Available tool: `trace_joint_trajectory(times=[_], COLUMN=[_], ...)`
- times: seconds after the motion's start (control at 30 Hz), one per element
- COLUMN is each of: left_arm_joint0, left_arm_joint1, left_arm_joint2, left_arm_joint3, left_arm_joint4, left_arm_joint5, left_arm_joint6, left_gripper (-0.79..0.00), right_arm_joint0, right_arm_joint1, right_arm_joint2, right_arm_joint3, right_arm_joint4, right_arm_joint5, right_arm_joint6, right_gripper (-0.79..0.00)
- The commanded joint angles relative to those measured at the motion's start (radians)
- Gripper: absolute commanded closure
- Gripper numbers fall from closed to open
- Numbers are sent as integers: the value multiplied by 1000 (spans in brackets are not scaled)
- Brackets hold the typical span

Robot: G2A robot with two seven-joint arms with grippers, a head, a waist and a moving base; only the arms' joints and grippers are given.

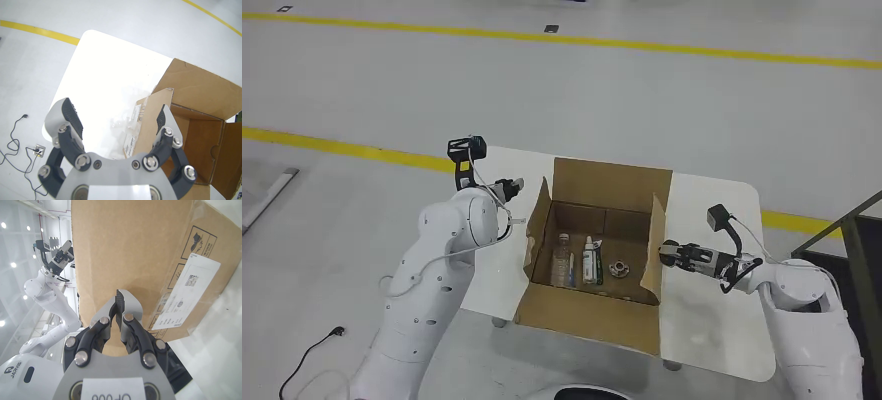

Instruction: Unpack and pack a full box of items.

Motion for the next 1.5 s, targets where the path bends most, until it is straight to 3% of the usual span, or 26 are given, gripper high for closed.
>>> trace_joint_trajectory(times=[0.0, 0.6, 0.63, 0.67, 0.87, 0.9, 0.93, 1.17, 1.2, 1.47], left_arm_joint0=[0, 0, 0, 0, 0, 0, 0, 0, 0, 0], left_arm_joint1=[0, 0, 0, 0, 0, 0, 0, 0, 0, 0], left_arm_joint2=[0, 0, 0, 0, 0, 0, 0, 0, 0, 0], left_arm_joint3=[0, 0, 0, 0, 0, 0, 0, 0, 0, 0], left_arm_joint4=[0, 0, 0, 0, 0, 0, 0, 0, 0, 0], left_arm_joint5=[0, 0, 0, 0, 0, 0, 0, 0, 0, 0], left_arm_joint6=[0, 0, 0, 0, 0, 0, 0, 0, 0, 0], left_gripper=[-785, -785, -650, 0, 0, -83, -785, -785, -785, -785], right_arm_joint0=[0, 0, 0, 0, 0, 0, 0, 0, -2, -41], right_arm_joint1=[0, 0, 0, 0, 0, 0, 0, 0, 0, 11], right_arm_joint2=[0, 0, 0, 0, 0, 0, 0, 0, 0, 17], right_arm_joint3=[0, 0, 0, 0, 0, 0, 0, 0, -2, -98], right_arm_joint4=[0, 0, 0, 0, 0, 0, 0, 0, -1, -36], right_arm_joint5=[0, 0, 0, 0, 0, 0, 0, 0, 0, -36], right_arm_joint6=[0, 0, 0, 0, 0, 0, 0, 0, -8, -110], right_gripper=[0, 0, 0, 0, 0, -65, -348, -348, -785, -785])
